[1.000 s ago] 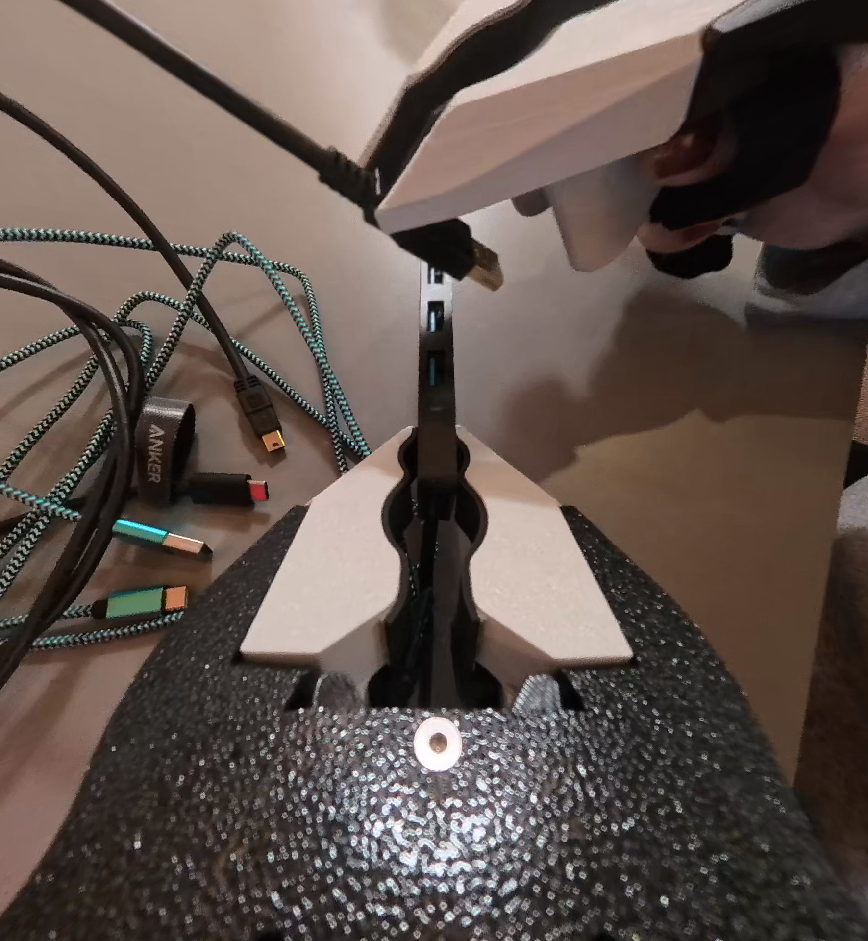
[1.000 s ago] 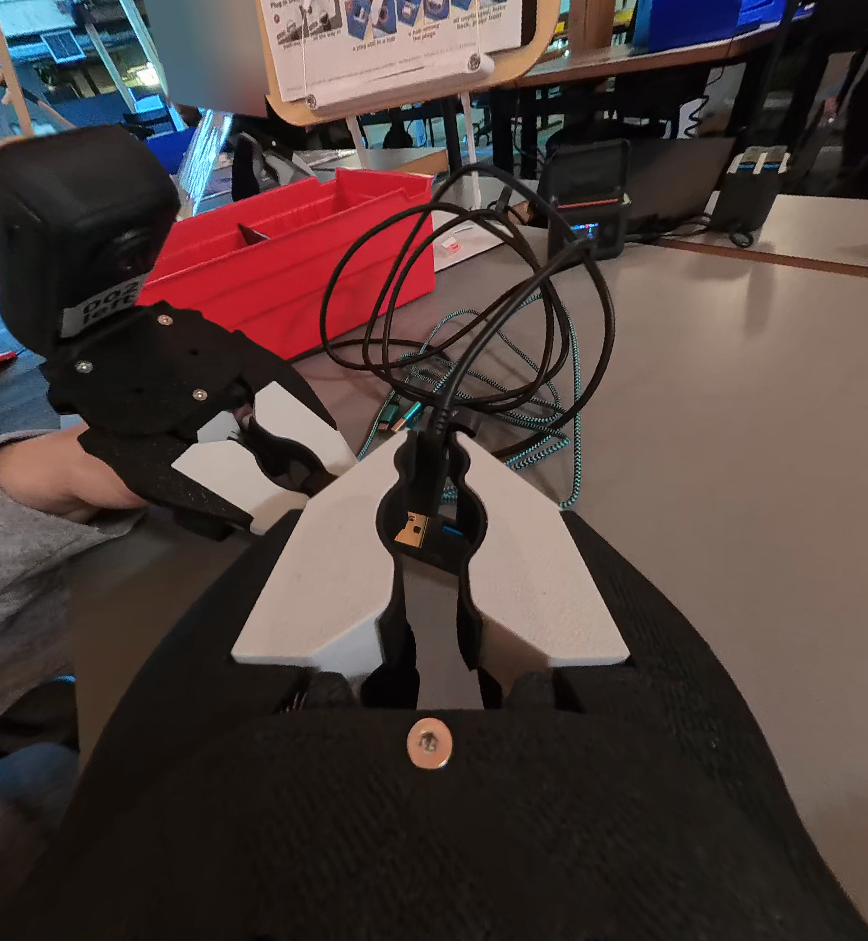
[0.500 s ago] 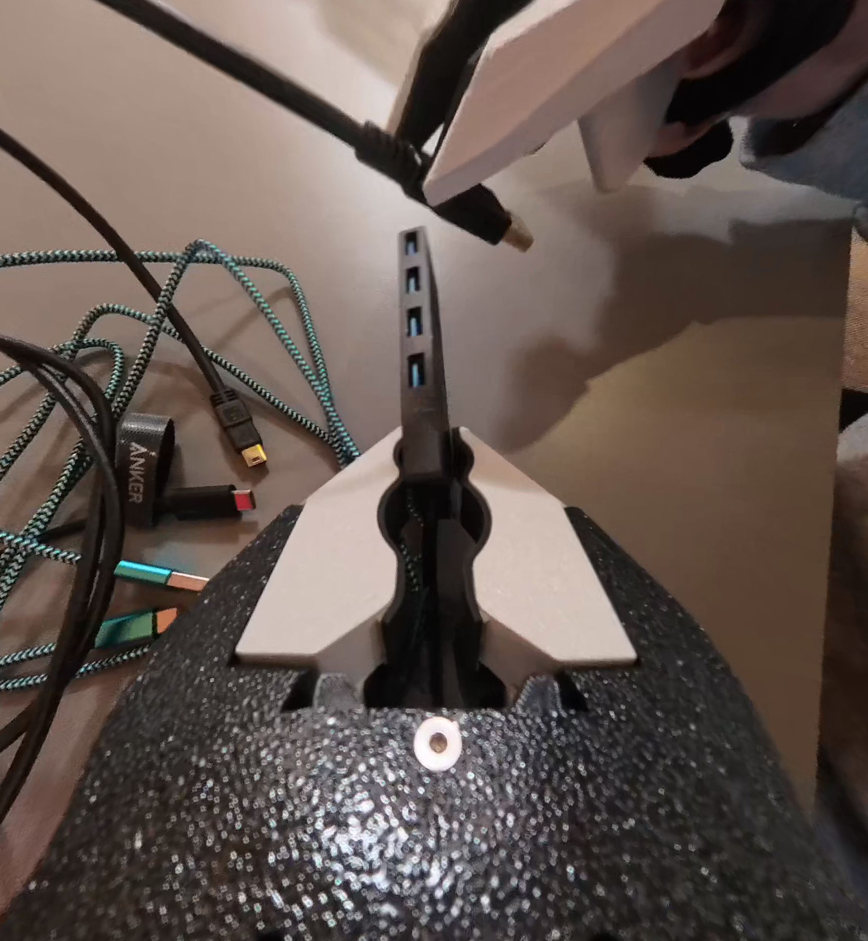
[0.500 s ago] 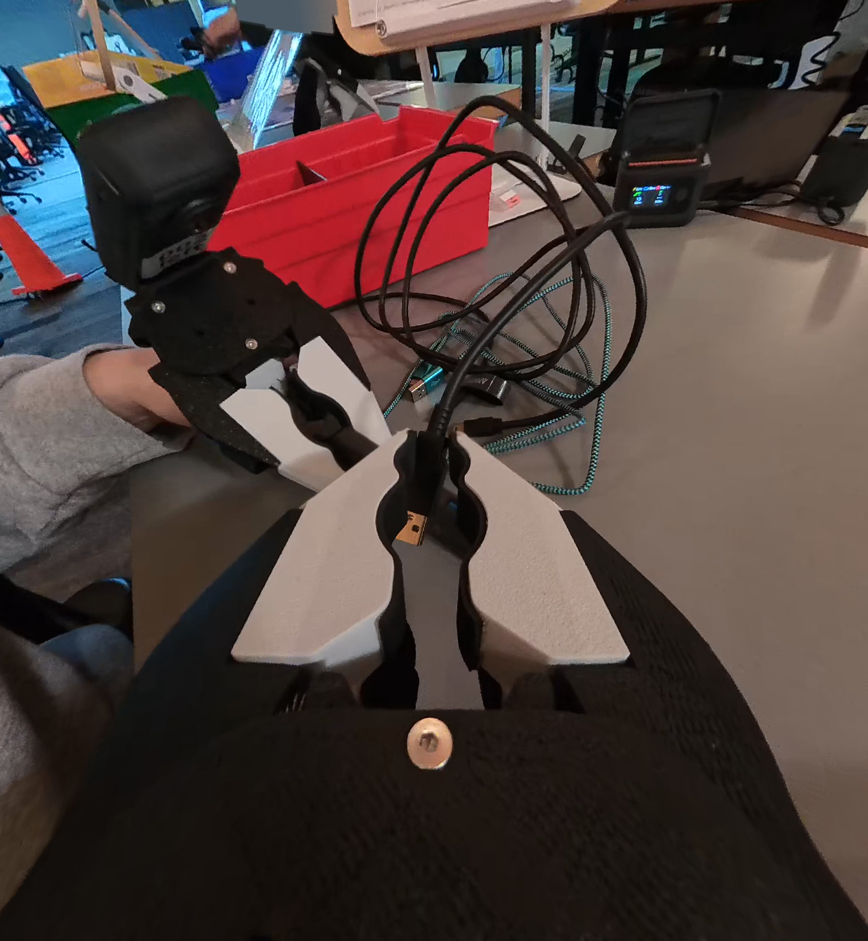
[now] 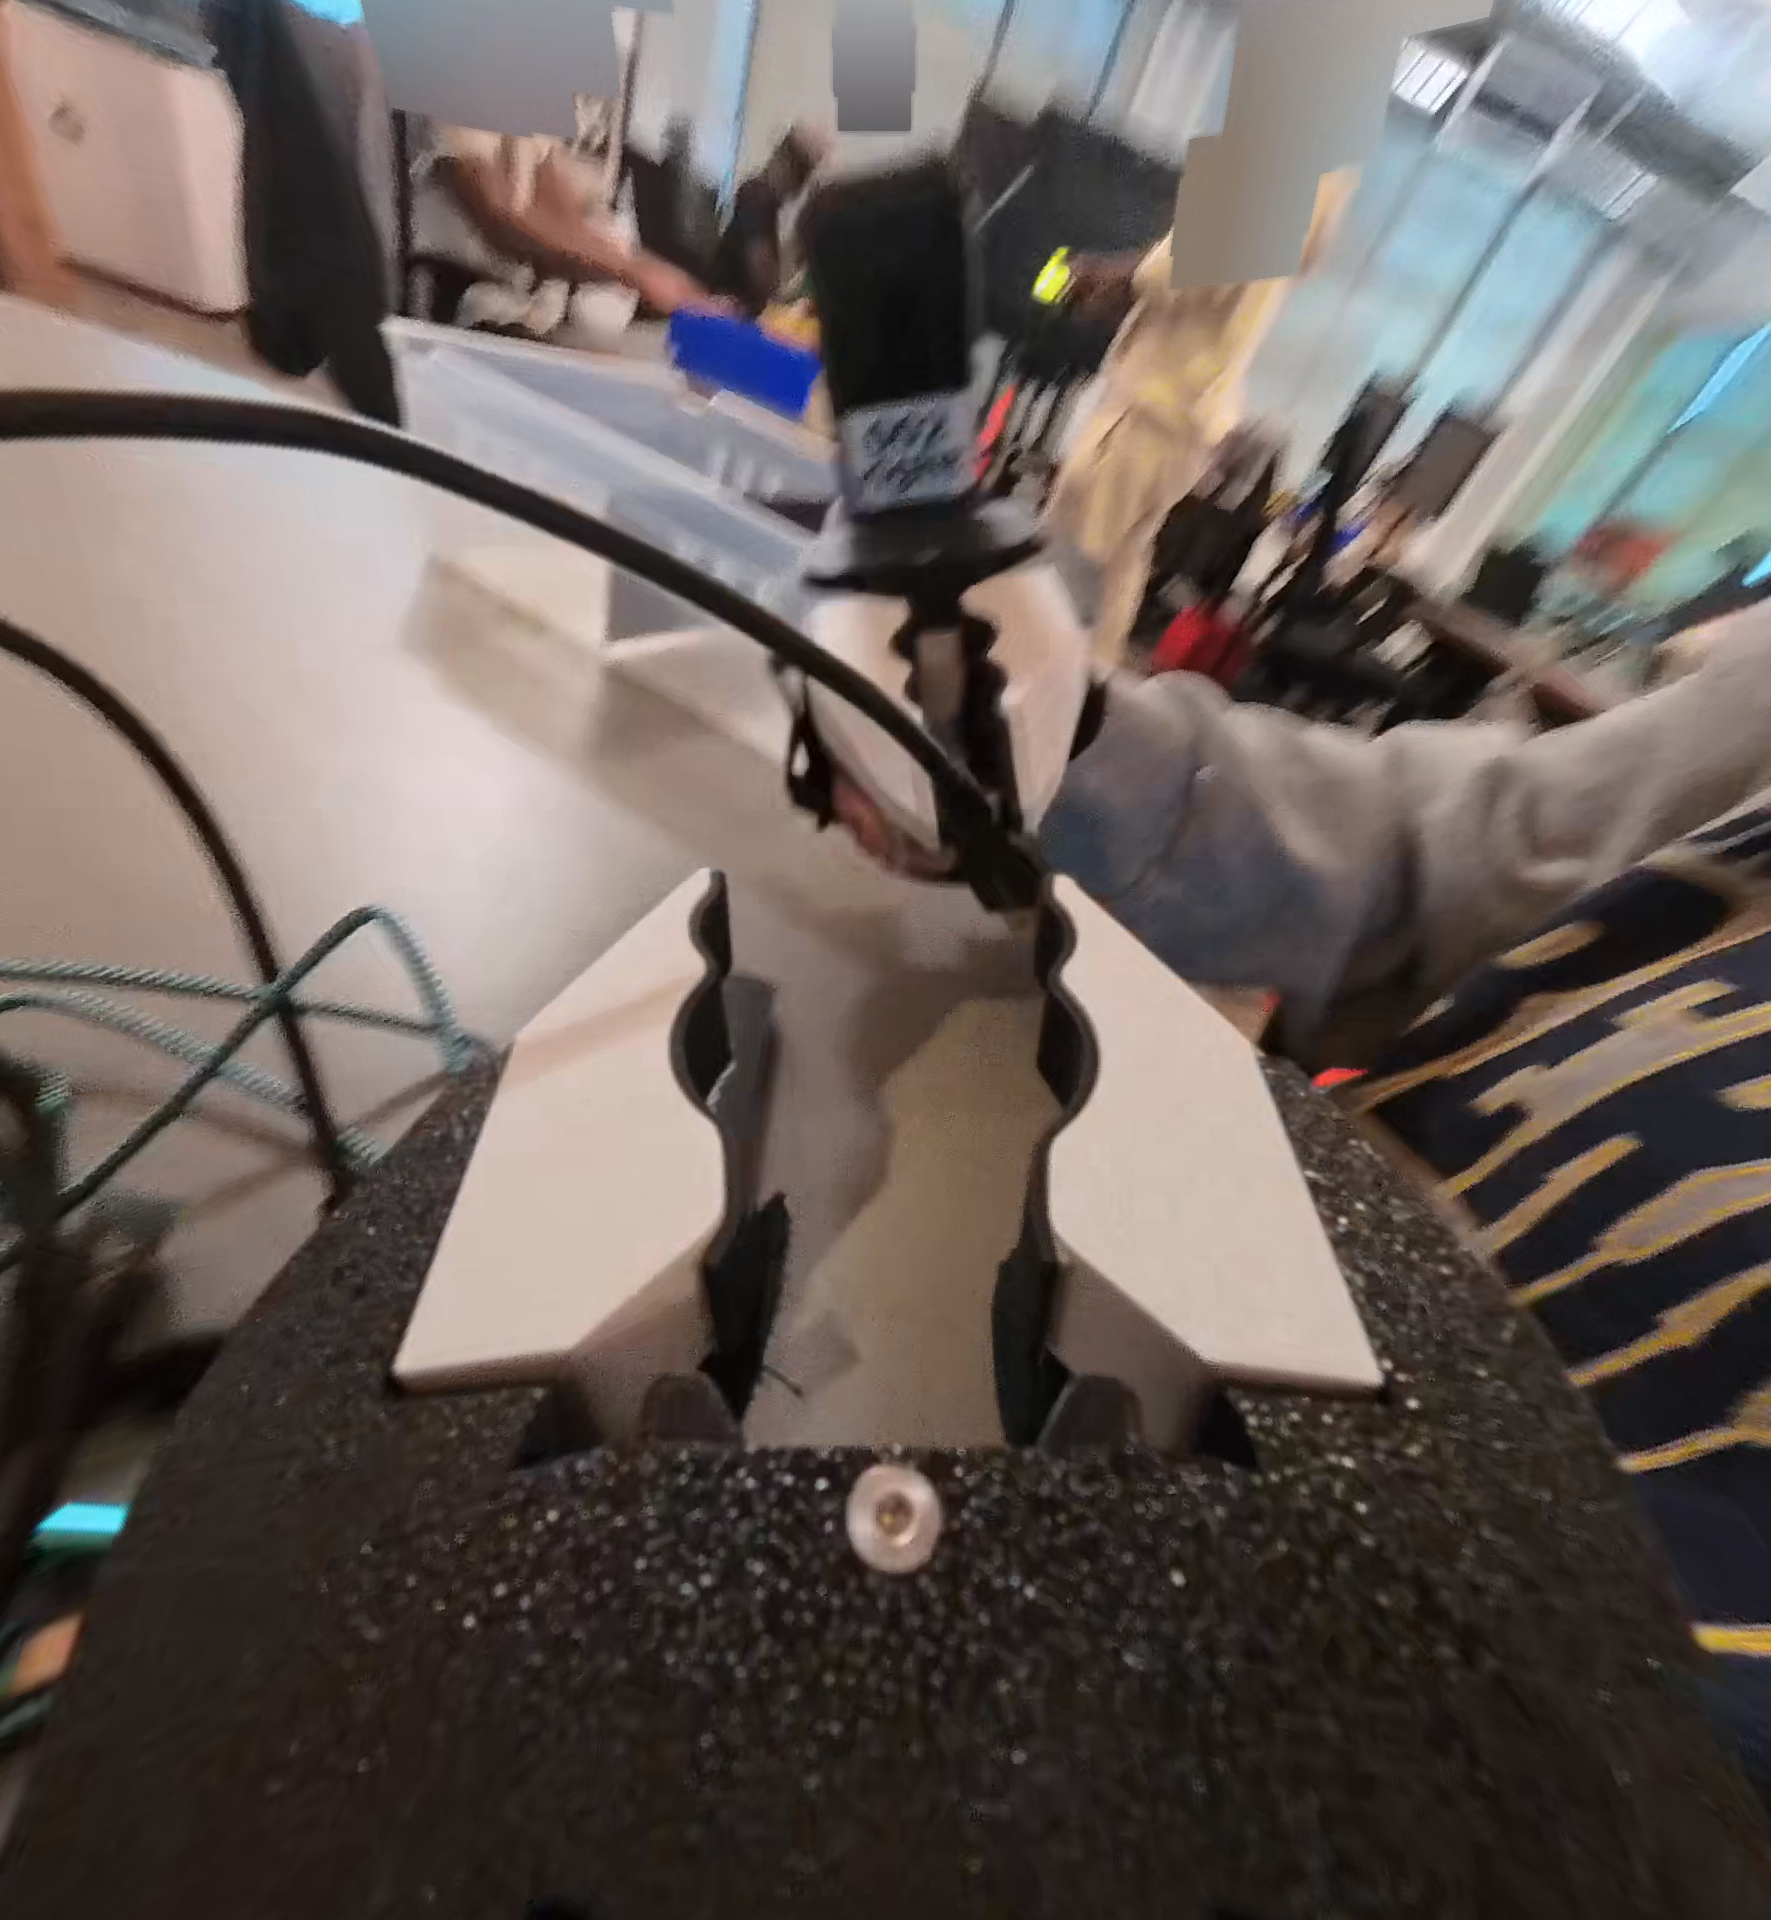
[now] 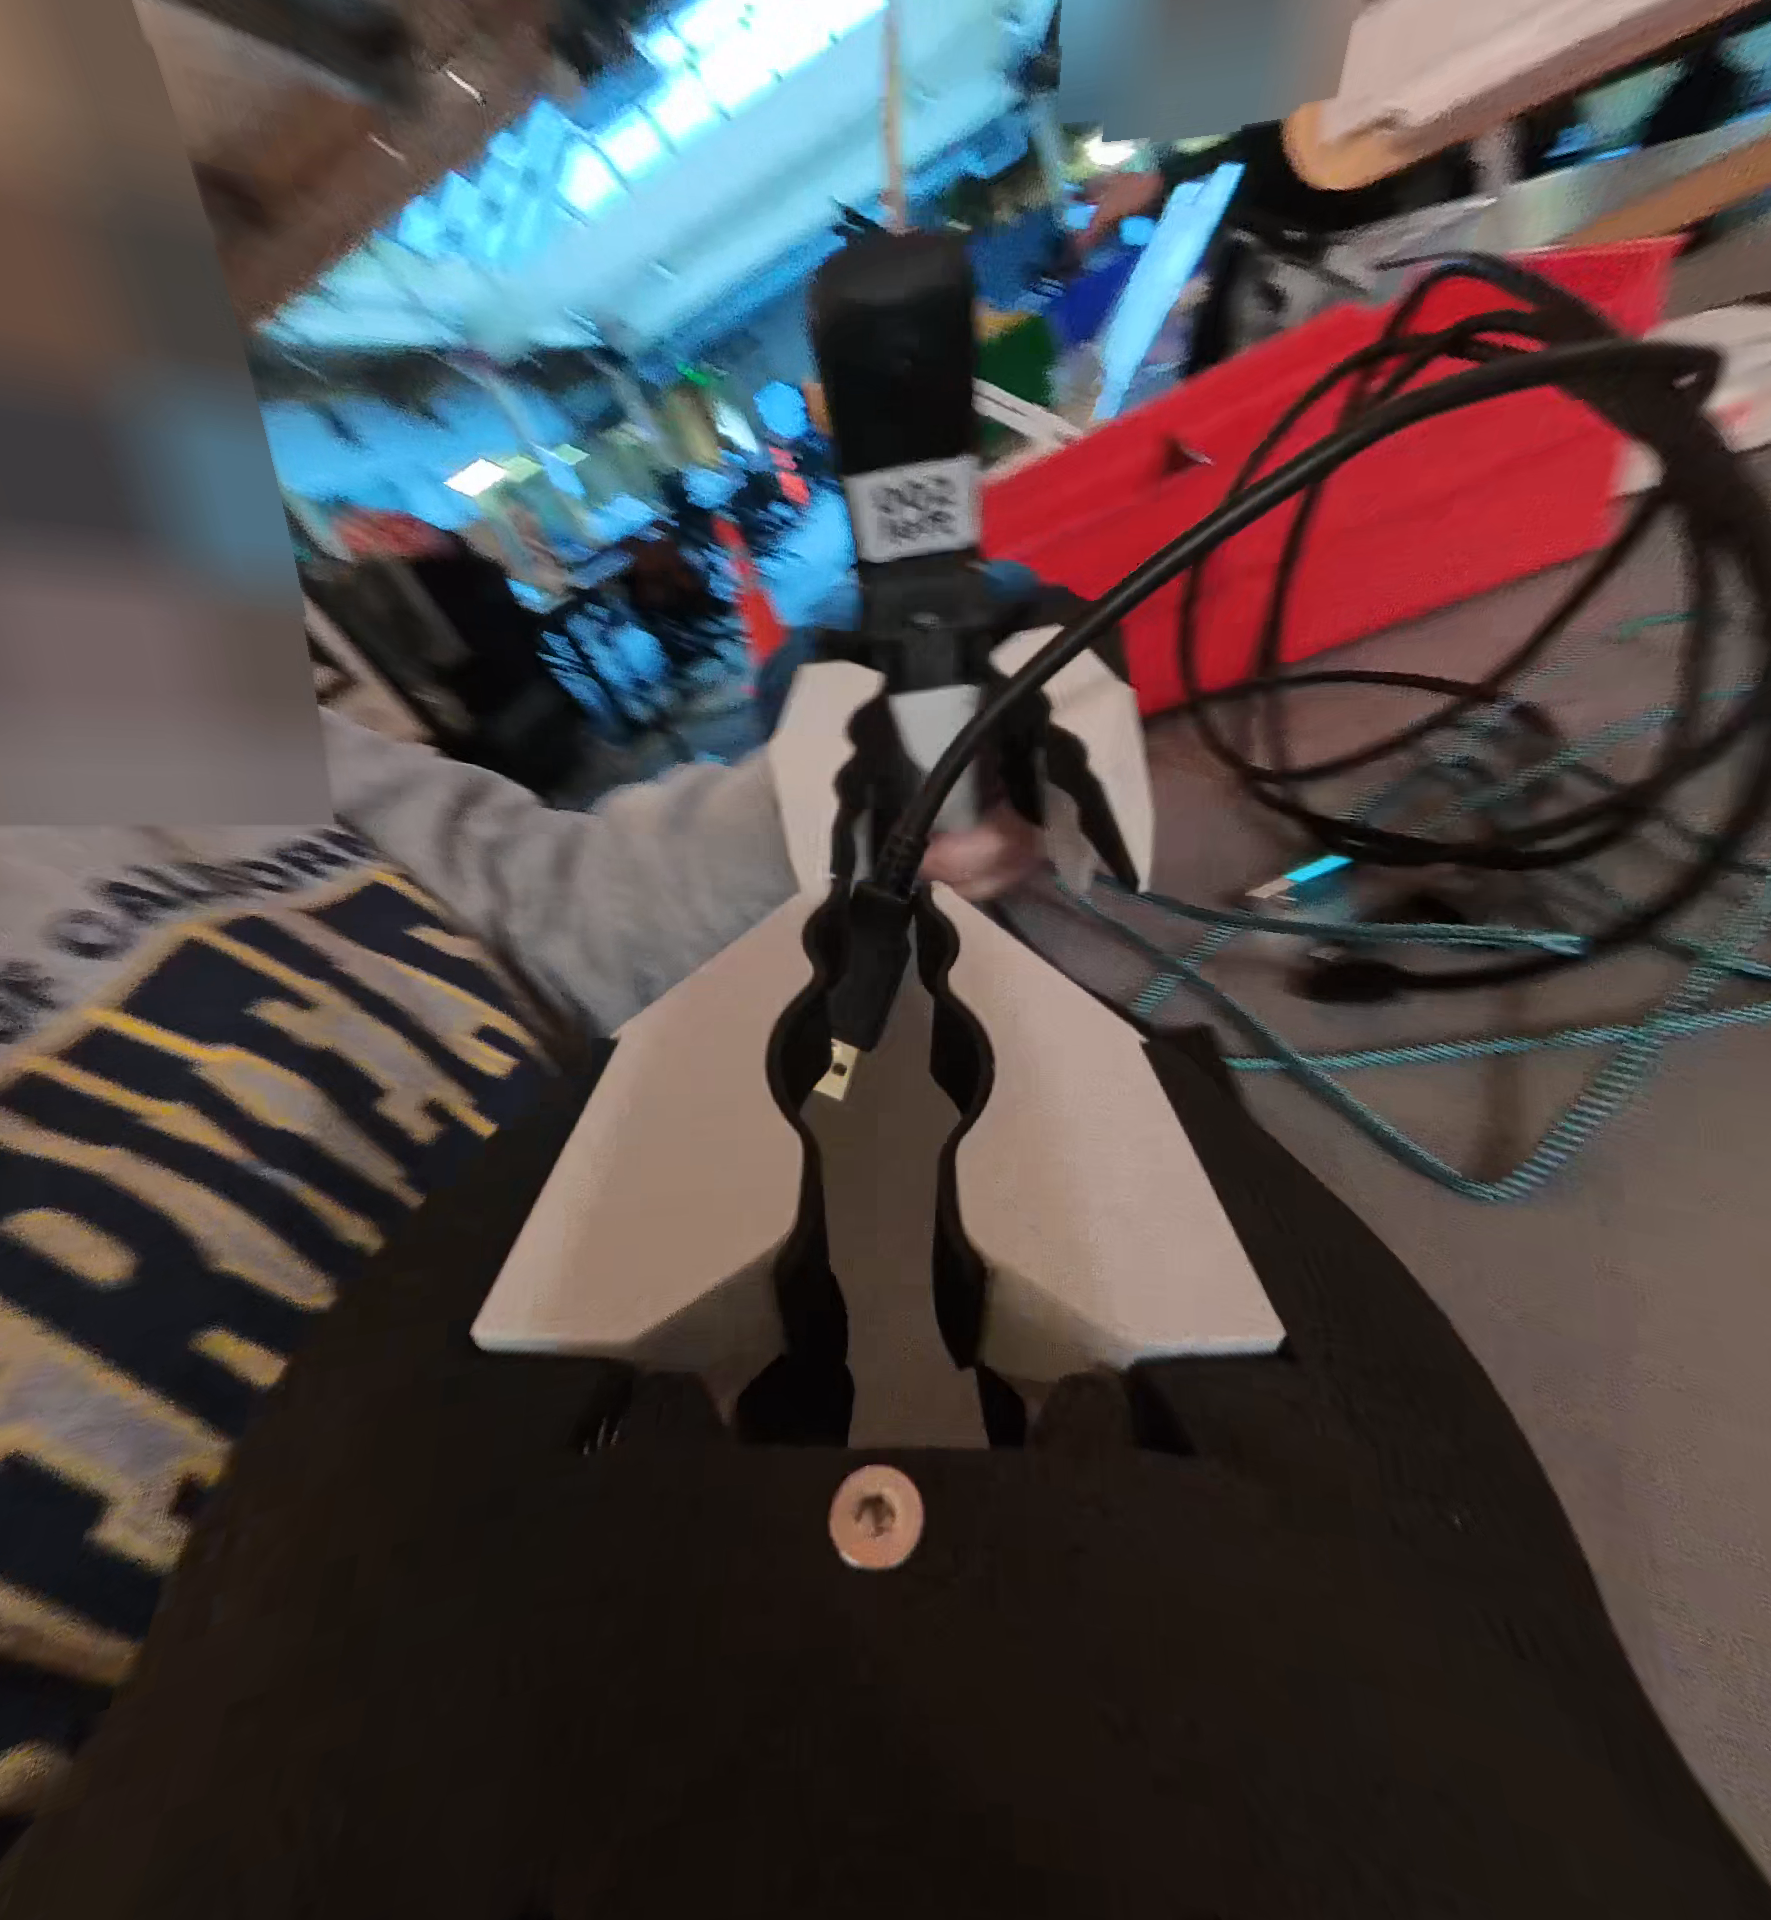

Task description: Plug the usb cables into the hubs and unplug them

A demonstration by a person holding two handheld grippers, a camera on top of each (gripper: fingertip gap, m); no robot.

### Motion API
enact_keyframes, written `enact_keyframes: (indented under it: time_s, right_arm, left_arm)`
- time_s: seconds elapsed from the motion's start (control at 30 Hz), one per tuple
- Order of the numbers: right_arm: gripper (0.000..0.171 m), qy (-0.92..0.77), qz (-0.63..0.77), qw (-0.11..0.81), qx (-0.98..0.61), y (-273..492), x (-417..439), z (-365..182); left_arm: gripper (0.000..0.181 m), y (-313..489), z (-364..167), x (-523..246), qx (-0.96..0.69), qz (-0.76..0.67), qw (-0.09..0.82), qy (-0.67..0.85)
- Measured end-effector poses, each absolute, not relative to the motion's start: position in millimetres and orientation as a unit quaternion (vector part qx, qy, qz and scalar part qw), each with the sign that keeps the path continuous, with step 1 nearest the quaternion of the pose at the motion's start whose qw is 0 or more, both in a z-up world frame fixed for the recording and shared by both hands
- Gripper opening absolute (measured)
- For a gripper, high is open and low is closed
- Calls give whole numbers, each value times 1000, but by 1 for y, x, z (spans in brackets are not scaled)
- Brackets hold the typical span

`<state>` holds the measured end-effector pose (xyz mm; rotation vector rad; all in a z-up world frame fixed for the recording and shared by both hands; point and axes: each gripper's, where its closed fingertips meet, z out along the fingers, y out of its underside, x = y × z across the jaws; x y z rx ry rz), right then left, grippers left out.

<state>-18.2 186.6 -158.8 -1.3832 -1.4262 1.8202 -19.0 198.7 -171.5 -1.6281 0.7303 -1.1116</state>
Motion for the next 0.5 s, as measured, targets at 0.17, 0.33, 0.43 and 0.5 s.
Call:
enact_keyframes:
  time_s: [0.17,0.33,0.43,0.5]
  right_arm:
    - [11,-516,714,127,-456,162,-13,-153]
    - [11,-530,719,100,-438,150,-11,-151]
    - [10,-532,698,132,-460,159,-13,-153]
    - [11,-517,659,198,-509,182,-18,-156]
  left_arm:
    - [31,182,-137,-9,-568,-628,468,253]
    - [4,175,-128,-8,-523,-673,466,240]
    - [1,182,-127,-11,-531,-641,502,234]
    - [0,200,-130,-20,-568,-583,543,207]
